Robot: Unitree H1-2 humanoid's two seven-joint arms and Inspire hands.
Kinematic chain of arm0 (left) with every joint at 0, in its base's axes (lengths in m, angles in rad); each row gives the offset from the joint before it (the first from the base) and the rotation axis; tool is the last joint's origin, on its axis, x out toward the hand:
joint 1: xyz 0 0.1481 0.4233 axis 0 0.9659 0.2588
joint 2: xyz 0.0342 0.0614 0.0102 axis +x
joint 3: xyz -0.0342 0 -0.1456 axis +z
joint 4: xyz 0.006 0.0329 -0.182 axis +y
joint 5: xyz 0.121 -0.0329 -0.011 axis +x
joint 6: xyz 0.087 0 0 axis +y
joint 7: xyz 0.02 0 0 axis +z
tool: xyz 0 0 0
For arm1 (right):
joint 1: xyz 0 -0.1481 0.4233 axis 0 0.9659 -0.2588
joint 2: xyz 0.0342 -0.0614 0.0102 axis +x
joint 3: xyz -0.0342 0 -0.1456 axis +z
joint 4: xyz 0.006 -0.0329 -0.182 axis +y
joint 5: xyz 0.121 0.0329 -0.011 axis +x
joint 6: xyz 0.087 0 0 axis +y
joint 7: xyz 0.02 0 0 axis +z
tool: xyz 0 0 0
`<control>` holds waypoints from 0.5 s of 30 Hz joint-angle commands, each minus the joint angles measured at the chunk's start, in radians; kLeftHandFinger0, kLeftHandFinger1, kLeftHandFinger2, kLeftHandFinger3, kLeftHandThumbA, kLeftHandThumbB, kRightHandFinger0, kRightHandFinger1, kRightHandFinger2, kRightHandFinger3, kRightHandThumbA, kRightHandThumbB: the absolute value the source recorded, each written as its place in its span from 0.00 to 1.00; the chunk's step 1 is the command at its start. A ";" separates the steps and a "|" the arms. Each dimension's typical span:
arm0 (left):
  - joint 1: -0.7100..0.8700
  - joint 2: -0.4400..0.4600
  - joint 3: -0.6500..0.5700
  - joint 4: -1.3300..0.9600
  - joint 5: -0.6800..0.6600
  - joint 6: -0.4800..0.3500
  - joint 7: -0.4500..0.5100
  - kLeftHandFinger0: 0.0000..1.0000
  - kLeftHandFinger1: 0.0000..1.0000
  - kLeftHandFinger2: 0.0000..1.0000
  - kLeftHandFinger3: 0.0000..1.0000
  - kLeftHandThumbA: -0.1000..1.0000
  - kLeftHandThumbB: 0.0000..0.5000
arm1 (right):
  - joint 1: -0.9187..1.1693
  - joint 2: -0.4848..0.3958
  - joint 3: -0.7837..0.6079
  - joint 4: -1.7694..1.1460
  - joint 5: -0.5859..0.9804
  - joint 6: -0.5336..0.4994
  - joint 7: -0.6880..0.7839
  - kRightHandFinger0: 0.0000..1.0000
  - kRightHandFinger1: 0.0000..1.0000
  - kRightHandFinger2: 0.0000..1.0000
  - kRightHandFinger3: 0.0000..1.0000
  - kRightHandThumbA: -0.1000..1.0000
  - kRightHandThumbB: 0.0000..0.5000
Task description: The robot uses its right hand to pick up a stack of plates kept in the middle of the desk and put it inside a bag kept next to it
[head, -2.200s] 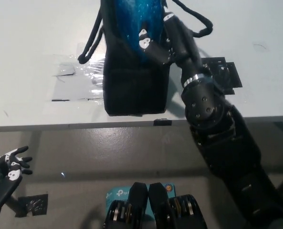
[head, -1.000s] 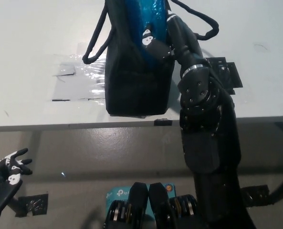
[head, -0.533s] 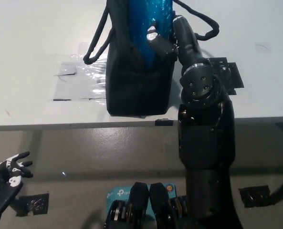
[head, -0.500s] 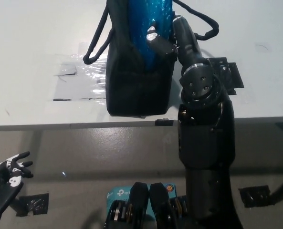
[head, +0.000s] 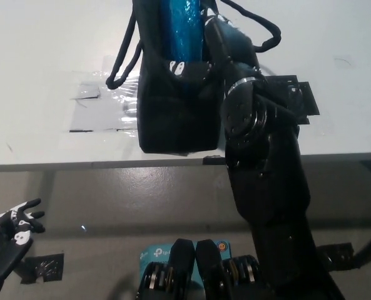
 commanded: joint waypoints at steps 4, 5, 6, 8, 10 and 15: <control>0.003 0.024 0.001 -0.008 -0.003 -0.028 -0.018 0.63 0.73 0.78 1.00 0.00 0.90 | -0.052 -0.023 0.075 -0.110 -0.182 0.007 0.035 1.00 1.00 1.00 1.00 0.95 1.00; 0.003 0.024 0.001 -0.008 -0.003 -0.028 -0.018 0.63 0.73 0.78 1.00 0.00 0.91 | -0.052 -0.023 0.075 -0.112 -0.184 0.007 0.037 1.00 1.00 1.00 1.00 0.95 1.00; 0.003 0.023 0.001 -0.009 -0.001 -0.030 -0.017 0.63 0.73 0.78 1.00 0.00 0.88 | -0.057 -0.039 0.092 -0.122 -0.193 0.007 0.042 1.00 1.00 1.00 1.00 0.99 1.00; 0.004 0.022 0.001 -0.011 -0.003 -0.023 -0.016 0.63 0.73 0.78 1.00 0.00 0.87 | -0.057 -0.046 0.100 -0.135 -0.189 0.007 0.028 1.00 1.00 1.00 1.00 0.97 1.00; 0.004 0.025 0.000 -0.012 -0.002 -0.019 -0.018 0.64 0.74 0.81 1.00 0.00 0.89 | -0.052 -0.051 0.109 -0.142 -0.182 0.007 0.014 1.00 1.00 1.00 1.00 0.94 0.88; 0.018 0.018 -0.002 -0.010 0.003 -0.028 -0.014 0.64 0.73 0.80 1.00 0.00 0.90 | -0.043 -0.078 0.141 -0.144 -0.133 0.007 -0.036 1.00 1.00 1.00 1.00 0.87 0.72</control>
